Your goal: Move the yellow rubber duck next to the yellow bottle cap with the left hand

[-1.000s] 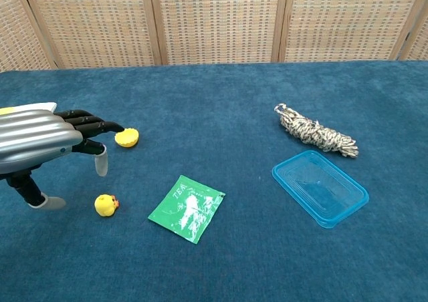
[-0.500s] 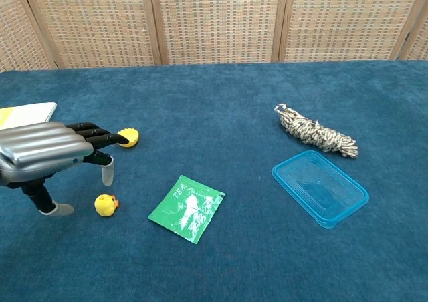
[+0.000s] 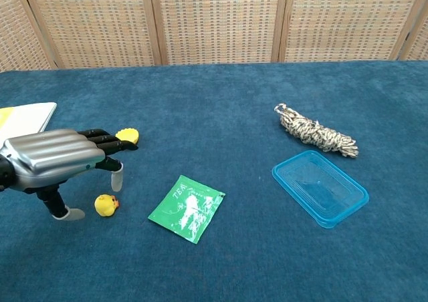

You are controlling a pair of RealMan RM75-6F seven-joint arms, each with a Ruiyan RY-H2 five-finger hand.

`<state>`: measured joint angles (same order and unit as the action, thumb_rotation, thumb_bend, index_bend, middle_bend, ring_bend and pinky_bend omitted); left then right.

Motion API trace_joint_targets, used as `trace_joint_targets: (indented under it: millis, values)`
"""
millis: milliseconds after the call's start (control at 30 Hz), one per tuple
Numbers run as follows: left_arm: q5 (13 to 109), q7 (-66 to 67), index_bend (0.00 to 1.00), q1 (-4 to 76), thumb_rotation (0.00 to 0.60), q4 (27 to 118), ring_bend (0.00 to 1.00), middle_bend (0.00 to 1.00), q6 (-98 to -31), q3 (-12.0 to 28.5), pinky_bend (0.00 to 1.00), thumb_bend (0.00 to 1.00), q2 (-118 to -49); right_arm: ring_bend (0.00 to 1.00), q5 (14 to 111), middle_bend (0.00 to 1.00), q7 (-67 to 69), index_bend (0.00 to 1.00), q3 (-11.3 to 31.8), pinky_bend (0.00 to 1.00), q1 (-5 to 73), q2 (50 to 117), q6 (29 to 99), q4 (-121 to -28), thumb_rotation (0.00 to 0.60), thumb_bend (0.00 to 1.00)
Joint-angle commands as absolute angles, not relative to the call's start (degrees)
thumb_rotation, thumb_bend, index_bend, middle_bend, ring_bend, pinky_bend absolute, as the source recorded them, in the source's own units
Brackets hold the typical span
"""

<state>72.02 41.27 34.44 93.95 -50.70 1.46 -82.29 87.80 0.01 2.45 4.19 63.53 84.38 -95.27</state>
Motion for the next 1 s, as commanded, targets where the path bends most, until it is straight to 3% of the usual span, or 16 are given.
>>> trace_joint_targets:
  millis: [33, 400, 1000]
  values:
    - [71.4, 41.9, 0.38, 34.8, 0.6, 93.4, 0.0, 0.0, -50.7, 1.1, 0.0, 0.24, -82.7, 0.0, 87.8, 0.0, 0.2, 0.0, 2.5, 0.0, 4.2, 63.4, 84.4, -95.3, 0.6, 0.0]
    - [69.1, 41.9, 0.41, 35.9, 0.6, 91.7, 0.0, 0.0, -51.1, 0.2, 0.0, 0.25, -84.2, 0.0, 87.7, 0.0, 0.7, 0.0, 2.5, 0.0, 4.3, 63.5, 84.2, -95.1, 0.6, 0.0]
    - [69.6, 40.2, 0.48, 36.1, 0.6, 89.9, 0.0, 0.0, -53.2, -1.1, 0.0, 0.34, -86.3, 0.0, 88.0, 0.0, 1.4, 0.0, 2.4, 0.0, 4.4, 63.4, 84.2, -95.1, 0.6, 0.0]
